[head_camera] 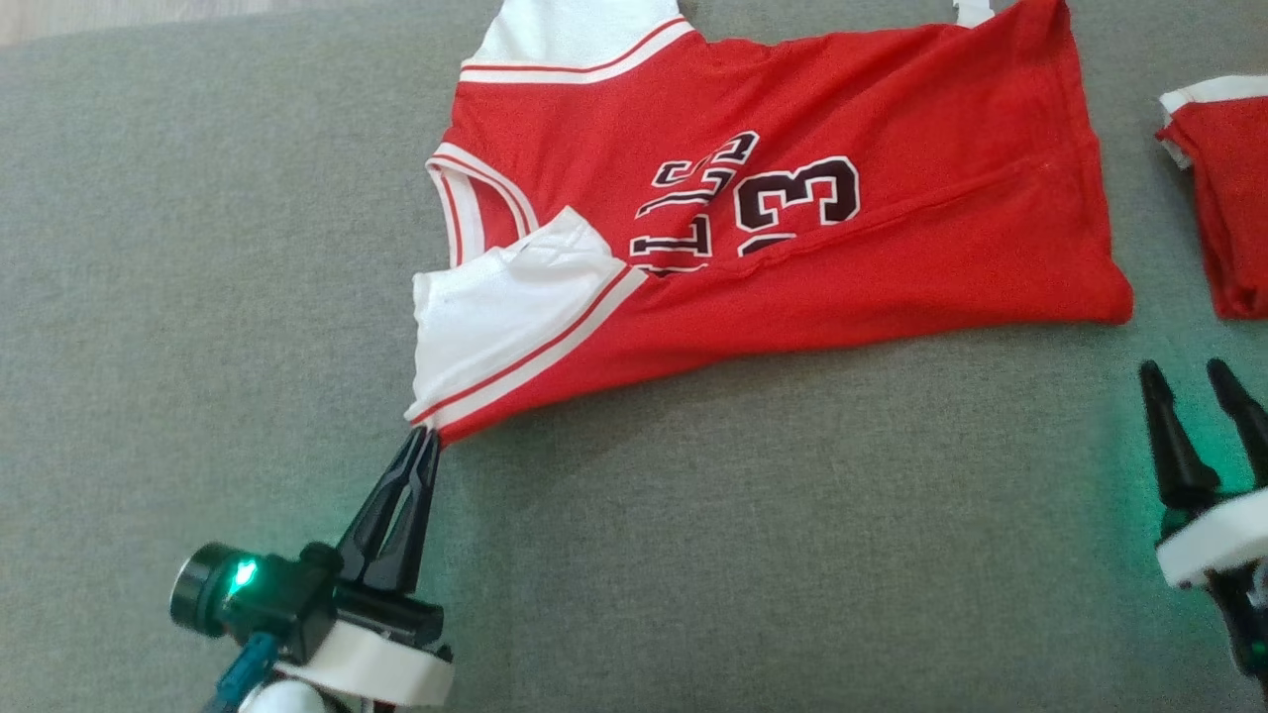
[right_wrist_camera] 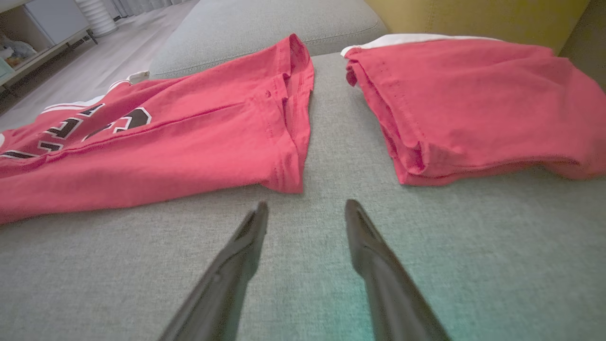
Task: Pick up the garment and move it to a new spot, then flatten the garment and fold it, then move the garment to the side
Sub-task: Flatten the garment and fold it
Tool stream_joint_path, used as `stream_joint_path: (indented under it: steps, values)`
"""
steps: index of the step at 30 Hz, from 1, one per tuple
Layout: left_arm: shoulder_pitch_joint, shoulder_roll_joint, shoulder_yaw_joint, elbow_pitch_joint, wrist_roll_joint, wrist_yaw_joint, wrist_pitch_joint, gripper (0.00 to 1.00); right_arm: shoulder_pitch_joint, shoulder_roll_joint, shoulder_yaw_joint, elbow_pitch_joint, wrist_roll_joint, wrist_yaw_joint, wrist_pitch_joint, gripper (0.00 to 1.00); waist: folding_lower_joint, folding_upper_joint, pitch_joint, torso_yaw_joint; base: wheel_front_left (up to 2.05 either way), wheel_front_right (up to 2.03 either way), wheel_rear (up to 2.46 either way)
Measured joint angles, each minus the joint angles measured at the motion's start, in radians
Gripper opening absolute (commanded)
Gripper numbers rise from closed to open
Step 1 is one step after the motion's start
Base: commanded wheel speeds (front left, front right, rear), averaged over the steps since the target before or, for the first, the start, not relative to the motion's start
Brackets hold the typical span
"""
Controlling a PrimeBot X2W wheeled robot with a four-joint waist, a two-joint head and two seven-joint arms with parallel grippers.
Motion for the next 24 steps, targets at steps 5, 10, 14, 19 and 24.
stream_joint_path:
  steps: [5, 10, 14, 19, 24]
  values:
    - [-0.038, 0.006, -0.004, 0.001, 0.018, -0.001, 0.002, 0.0, -0.099, 0.049, -0.008, 0.049, -0.042, 0.0, 0.044, 1.0, 0.0, 0.0, 0.003, 0.012, 0.0, 0.0, 0.0]
    - [-0.084, 0.006, -0.01, 0.006, 0.023, -0.003, 0.001, 0.0, -0.232, 0.073, 0.004, 0.142, -0.044, 0.0, 0.095, 1.0, 0.0002, 0.0, 0.024, 0.03, 0.0, 0.0, 0.0]
    - [-0.105, 0.004, -0.022, 0.017, 0.028, -0.011, 0.0, 0.0, -0.299, 0.072, 0.027, 0.234, -0.058, 0.0, 0.135, 1.0, 0.0002, 0.0, 0.038, 0.045, 0.0, 0.0, 0.0]
    - [-0.123, -0.004, -0.038, 0.036, 0.028, -0.018, -0.007, 0.0, -0.308, 0.058, 0.056, 0.264, -0.048, 0.0, 0.151, 0.0, 0.0001, 0.0, 0.043, 0.061, 0.0, 0.0, 0.0]
    - [-0.122, -0.004, -0.038, 0.042, 0.028, -0.017, -0.015, 0.0, -0.287, 0.028, 0.068, 0.216, -0.03, 0.0, 0.146, 0.0, 0.0002, 0.0, 0.037, 0.058, 0.0, 0.0, 0.0]
